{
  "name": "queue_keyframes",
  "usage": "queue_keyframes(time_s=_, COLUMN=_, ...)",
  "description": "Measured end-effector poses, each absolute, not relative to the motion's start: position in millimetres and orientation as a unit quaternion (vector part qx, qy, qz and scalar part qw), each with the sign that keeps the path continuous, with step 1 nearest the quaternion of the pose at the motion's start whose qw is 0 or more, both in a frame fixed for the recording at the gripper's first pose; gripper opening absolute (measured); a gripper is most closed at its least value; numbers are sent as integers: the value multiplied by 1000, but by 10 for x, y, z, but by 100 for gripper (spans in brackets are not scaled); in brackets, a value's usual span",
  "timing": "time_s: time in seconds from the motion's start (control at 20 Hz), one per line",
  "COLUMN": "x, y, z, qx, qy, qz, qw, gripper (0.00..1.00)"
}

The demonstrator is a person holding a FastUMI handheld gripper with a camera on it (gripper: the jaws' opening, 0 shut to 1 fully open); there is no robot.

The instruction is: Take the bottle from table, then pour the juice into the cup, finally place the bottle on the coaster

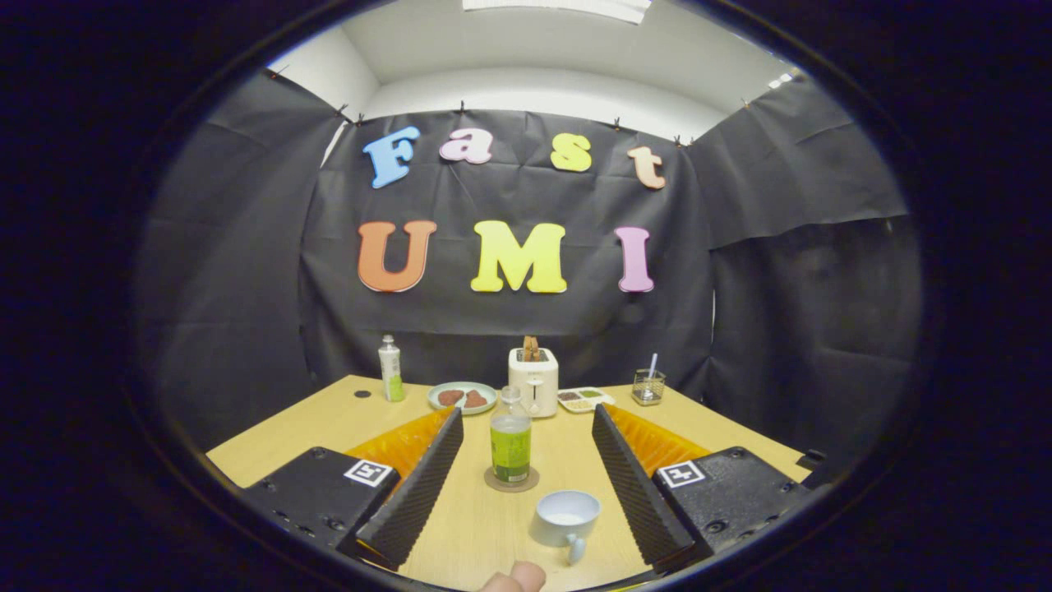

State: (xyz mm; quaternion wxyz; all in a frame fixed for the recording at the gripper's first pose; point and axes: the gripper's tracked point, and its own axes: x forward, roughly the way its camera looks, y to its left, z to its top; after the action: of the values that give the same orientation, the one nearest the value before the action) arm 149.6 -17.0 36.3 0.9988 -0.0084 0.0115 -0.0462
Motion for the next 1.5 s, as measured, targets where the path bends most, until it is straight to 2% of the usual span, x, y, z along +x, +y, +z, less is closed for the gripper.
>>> queue_keyframes(time_s=0.3, x=926, y=-344, z=638, qx=31, qy=-2, qz=-31, qw=999, gripper=100)
queue_keyframes(time_s=0.55, x=687, y=-317, z=562, qx=22, qy=19, qz=-25, qw=999, gripper=100)
queue_keyframes(time_s=0.8, x=455, y=-211, z=512, qx=-8, qy=5, qz=-23, qw=1000, gripper=100)
queue_keyframes(time_s=1.5, x=403, y=-383, z=373, qx=84, qy=0, qz=-9, qw=996, gripper=100)
